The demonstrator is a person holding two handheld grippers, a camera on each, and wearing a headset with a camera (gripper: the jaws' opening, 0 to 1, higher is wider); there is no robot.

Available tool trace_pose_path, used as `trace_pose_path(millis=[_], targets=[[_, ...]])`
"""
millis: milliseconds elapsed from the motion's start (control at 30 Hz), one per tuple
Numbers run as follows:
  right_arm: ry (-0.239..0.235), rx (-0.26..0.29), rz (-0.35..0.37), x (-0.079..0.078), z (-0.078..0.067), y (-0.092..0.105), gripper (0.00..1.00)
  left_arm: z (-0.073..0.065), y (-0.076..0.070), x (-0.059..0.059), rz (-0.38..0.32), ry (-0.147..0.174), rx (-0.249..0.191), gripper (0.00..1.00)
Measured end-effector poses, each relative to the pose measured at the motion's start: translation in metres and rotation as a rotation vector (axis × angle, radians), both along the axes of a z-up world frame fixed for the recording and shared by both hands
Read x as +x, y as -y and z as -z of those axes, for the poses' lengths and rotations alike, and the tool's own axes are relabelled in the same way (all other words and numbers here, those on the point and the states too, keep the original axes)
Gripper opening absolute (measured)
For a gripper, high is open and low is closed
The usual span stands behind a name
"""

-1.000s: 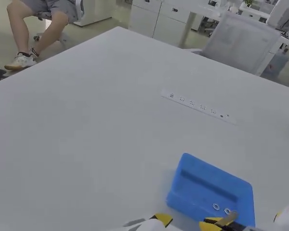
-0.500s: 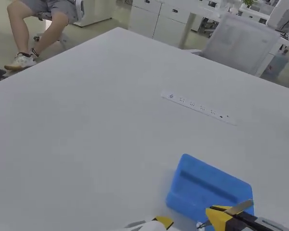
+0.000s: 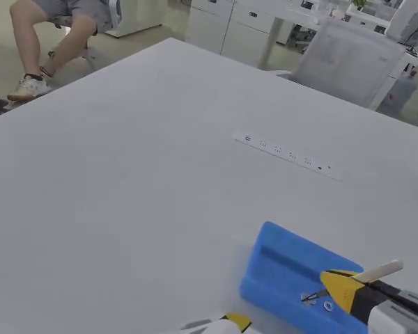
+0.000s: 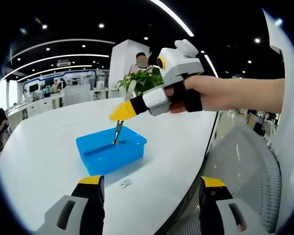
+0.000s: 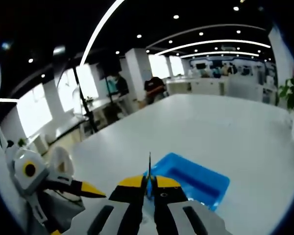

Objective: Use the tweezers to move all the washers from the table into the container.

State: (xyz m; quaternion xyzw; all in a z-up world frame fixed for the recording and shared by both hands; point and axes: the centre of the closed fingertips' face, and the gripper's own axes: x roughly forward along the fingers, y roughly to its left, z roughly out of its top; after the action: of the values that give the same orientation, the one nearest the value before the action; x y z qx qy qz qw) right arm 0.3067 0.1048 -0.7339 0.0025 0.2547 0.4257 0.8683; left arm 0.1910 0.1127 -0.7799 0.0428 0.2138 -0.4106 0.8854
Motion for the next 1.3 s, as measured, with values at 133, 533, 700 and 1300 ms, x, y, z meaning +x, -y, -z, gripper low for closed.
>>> trace_pose_path(millis=[133,533,700,1300], targets=[[0.005,-0.023,0.006,0.01,0.002,0.0,0.03,0.0,-0.001,0.001,-0.006,-0.001,0.002,0.79],[-0.043,-0.089,0.026,0.039,0.028,0.005,0.03,0.001,-0.003,0.002,-0.019,-0.002,0.005,0.79],[-0.063,-0.13,0.02,0.045,0.043,0.004,0.03,0.003,-0.004,0.002,-0.019,-0.008,0.009,0.78],[-0.067,-0.165,-0.004,0.052,0.057,0.005,0.03,0.004,-0.003,0.0,-0.009,-0.014,0.014,0.77]])
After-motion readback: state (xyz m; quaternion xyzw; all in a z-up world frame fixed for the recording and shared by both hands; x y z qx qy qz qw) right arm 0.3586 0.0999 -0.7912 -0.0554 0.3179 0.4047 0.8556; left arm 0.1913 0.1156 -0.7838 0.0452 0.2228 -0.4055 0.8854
